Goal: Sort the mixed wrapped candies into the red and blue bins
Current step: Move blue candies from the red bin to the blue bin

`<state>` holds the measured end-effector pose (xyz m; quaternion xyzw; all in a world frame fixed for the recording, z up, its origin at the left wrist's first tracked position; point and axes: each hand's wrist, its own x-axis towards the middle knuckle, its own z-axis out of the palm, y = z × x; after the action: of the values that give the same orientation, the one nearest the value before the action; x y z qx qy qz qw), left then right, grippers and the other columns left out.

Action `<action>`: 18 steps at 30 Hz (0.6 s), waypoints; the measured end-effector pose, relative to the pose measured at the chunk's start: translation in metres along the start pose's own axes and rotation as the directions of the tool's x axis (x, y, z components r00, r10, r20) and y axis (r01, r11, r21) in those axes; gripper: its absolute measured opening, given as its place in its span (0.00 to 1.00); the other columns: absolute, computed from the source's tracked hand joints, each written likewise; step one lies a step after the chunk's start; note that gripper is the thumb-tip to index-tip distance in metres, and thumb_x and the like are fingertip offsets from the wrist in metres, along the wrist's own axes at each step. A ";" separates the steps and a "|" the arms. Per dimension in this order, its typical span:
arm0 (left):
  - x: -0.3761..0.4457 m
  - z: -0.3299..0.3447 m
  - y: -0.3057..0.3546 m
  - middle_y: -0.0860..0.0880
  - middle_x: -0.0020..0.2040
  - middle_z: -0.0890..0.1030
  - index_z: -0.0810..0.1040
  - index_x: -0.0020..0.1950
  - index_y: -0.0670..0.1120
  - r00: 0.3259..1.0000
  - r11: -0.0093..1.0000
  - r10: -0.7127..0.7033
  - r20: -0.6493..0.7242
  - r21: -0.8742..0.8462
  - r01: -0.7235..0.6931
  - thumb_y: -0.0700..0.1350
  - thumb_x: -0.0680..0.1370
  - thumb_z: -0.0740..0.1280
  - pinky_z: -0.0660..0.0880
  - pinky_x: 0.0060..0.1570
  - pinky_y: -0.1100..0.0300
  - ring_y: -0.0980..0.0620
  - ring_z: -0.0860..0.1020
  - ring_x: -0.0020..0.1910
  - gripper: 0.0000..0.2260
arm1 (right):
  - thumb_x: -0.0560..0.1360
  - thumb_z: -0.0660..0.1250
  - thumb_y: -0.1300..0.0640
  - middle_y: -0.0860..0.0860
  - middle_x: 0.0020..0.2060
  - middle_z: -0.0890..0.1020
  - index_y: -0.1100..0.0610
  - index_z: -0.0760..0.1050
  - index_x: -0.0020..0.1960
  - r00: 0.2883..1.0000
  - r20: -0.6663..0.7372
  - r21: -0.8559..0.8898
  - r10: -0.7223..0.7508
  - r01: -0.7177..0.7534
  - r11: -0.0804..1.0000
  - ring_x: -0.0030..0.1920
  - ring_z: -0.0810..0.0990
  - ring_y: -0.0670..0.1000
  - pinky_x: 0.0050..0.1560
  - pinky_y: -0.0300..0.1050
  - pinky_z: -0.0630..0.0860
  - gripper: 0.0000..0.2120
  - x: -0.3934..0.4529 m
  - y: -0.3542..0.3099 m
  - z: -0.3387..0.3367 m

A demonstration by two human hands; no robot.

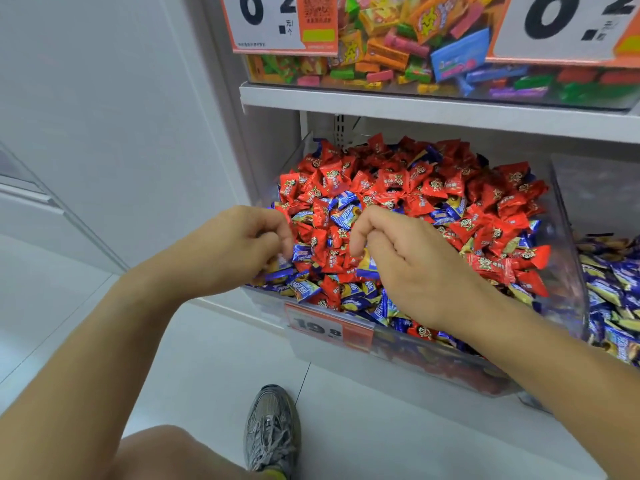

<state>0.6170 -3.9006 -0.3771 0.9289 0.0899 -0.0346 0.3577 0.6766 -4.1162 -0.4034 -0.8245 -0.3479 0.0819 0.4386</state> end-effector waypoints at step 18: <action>-0.016 0.001 -0.008 0.51 0.46 0.76 0.79 0.56 0.53 0.998 0.906 0.061 0.005 0.418 -0.058 0.46 0.79 0.61 0.72 0.40 0.64 0.56 0.75 0.39 0.10 | 0.81 0.62 0.45 0.47 0.45 0.66 0.36 0.71 0.70 0.857 0.515 -0.433 0.026 0.234 0.870 0.50 0.69 0.50 0.47 0.47 0.68 0.17 0.036 -0.011 0.034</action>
<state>0.6000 -3.8978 -0.3815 0.9863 0.0535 -0.0385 0.1510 0.6831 -4.0665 -0.4093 -0.8357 -0.5050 0.1812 0.1170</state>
